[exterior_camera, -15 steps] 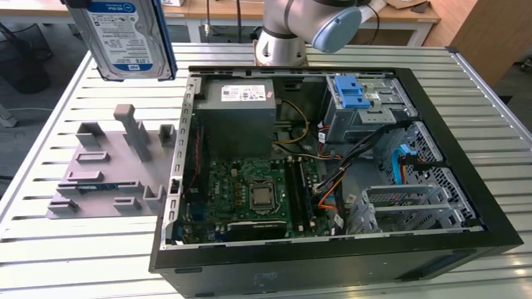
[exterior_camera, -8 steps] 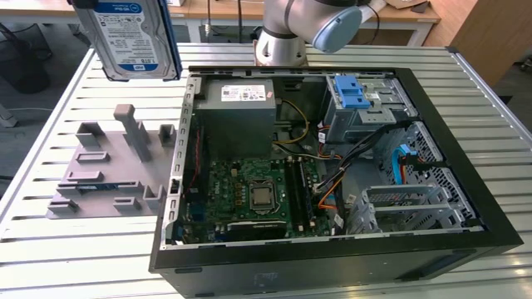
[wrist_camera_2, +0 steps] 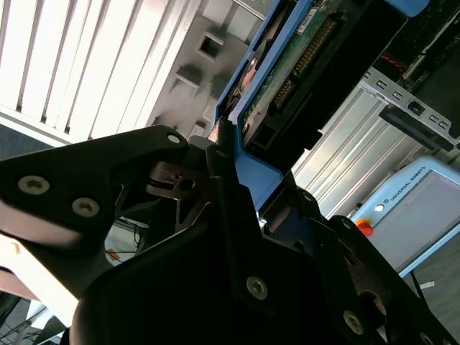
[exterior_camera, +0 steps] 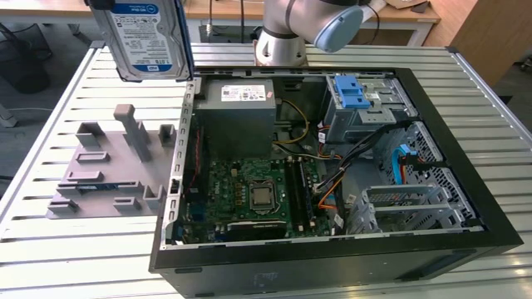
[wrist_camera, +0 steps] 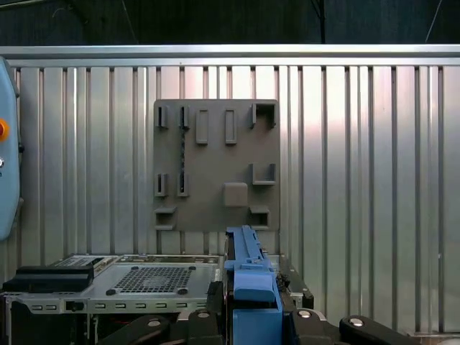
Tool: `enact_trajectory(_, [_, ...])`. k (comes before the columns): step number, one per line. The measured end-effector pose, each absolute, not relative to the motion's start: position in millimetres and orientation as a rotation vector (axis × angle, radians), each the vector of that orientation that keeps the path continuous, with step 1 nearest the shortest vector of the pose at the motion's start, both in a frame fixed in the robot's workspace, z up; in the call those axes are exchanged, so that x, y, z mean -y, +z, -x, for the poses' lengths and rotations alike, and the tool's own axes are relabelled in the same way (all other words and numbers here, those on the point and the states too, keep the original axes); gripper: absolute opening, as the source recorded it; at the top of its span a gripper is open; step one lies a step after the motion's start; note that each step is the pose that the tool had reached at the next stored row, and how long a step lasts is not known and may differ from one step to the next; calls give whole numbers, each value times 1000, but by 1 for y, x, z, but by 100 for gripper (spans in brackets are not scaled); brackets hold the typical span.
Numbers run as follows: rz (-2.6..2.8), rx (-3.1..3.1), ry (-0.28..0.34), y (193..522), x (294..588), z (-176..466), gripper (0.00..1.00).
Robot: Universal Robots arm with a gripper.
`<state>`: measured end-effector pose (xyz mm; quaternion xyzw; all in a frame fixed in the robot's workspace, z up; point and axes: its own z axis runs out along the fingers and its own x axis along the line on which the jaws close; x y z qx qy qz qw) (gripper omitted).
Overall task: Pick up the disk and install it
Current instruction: 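Pick up the disk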
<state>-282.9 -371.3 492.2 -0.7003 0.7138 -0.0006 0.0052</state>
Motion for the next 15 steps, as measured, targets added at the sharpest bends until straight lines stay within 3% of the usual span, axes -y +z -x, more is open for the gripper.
enact_trajectory(15, [2193, -2235, -2, 492, 374, 254, 36])
